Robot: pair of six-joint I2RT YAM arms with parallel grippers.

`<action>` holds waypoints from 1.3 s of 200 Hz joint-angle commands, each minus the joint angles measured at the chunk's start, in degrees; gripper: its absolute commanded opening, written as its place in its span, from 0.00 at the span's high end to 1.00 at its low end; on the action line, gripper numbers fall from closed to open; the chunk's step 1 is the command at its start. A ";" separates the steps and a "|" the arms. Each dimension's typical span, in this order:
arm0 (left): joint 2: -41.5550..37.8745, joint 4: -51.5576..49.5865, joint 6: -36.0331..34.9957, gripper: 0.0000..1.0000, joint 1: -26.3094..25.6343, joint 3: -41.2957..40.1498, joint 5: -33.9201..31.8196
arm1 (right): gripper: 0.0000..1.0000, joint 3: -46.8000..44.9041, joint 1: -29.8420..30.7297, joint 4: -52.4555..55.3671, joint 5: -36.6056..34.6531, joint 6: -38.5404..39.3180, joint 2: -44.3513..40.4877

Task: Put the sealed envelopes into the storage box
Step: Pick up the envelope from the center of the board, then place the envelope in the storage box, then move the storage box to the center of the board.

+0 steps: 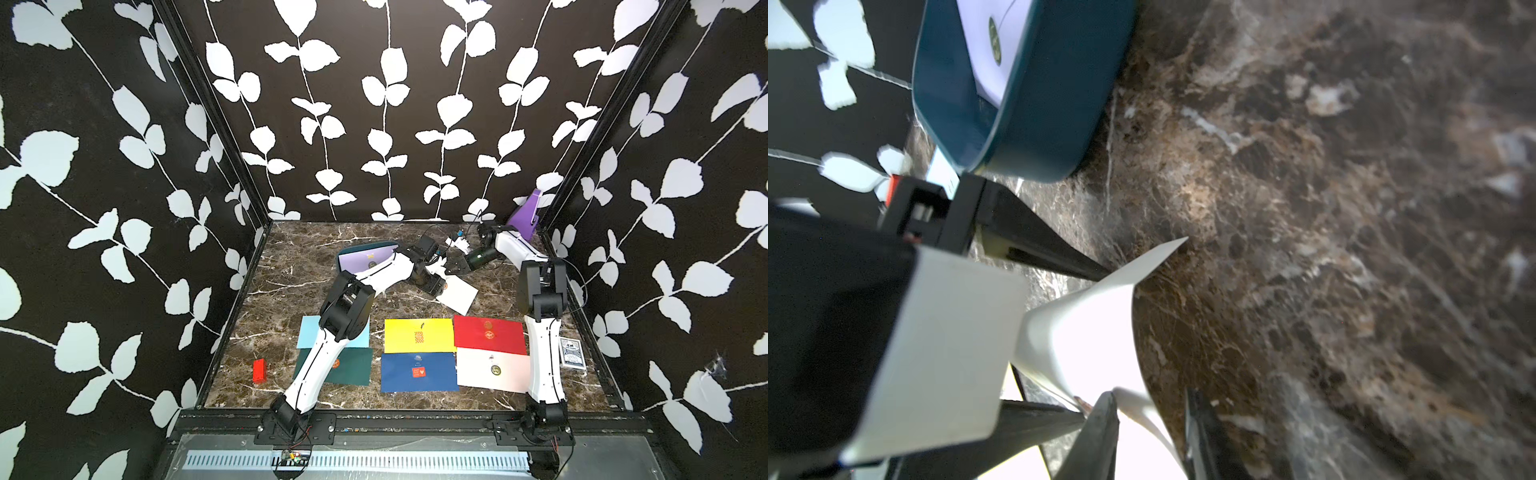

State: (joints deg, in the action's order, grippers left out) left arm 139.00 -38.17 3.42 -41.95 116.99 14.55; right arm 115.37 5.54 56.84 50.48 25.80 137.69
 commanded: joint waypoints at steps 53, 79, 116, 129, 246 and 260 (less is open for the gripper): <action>1.77 -5.90 2.87 0.21 0.06 2.90 -1.07 | 0.96 -2.60 -1.28 -2.01 2.20 -2.57 -2.65; 1.54 -8.19 3.69 0.17 0.13 10.07 -1.54 | 1.00 -3.78 -1.58 -2.84 2.28 -3.61 -4.34; -1.44 -8.76 5.53 0.11 0.16 14.77 -1.87 | 1.00 -7.15 -2.02 -4.82 1.75 -5.83 -7.84; -3.05 -9.05 5.95 0.09 0.19 15.35 -2.71 | 1.00 -9.11 -2.28 -6.61 1.25 -7.44 -9.45; -16.62 -17.54 0.06 0.01 5.74 15.62 -37.68 | 1.00 -23.88 -2.63 -21.33 -1.53 -22.67 -23.04; -19.05 -15.41 2.59 0.01 8.55 12.34 -34.72 | 1.00 -25.39 -2.60 -23.51 -1.72 -24.84 -24.53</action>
State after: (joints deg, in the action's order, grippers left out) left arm 125.64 -55.18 3.64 -38.09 133.64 -15.92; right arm 92.79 3.22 38.35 49.21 5.76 116.68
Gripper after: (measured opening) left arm 0.992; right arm 0.046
